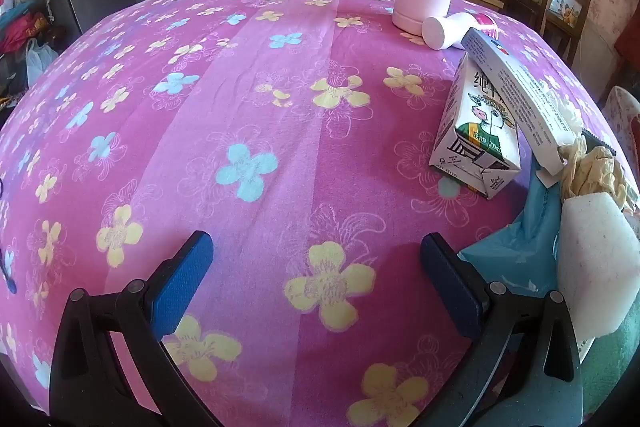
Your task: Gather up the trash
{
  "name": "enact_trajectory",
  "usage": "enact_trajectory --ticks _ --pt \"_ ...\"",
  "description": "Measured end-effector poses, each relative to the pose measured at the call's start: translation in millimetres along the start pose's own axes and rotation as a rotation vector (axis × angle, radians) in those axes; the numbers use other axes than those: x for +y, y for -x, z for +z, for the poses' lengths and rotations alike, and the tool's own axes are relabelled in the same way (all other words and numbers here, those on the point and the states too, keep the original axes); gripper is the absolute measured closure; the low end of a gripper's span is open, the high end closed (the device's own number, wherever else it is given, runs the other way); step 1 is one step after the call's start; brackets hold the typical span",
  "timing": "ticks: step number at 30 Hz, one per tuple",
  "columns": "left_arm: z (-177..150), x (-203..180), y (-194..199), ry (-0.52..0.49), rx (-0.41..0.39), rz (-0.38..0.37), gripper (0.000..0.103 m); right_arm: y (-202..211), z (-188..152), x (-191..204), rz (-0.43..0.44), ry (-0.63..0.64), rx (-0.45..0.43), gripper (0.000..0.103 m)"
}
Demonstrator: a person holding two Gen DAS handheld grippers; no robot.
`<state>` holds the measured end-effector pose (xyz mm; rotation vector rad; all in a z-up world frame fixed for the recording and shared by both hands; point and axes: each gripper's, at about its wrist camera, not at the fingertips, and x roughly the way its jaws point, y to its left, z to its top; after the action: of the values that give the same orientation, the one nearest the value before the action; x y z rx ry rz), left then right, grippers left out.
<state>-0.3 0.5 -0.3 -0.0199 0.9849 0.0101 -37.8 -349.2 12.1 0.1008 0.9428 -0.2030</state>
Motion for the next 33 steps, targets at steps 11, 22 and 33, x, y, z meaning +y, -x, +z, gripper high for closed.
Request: enact_trajectory --ticks 11,22,33 --pt "-23 8 55 -0.03 -0.037 0.076 0.001 3 -1 -1 0.039 0.049 0.036 0.0" --pt "-39 -16 159 -0.047 -0.25 0.011 0.001 118 -45 -7 0.076 0.063 -0.098 0.004" --pt "-41 -44 219 -0.057 -0.395 -0.049 0.001 223 -49 21 0.151 0.031 -0.356 0.001"
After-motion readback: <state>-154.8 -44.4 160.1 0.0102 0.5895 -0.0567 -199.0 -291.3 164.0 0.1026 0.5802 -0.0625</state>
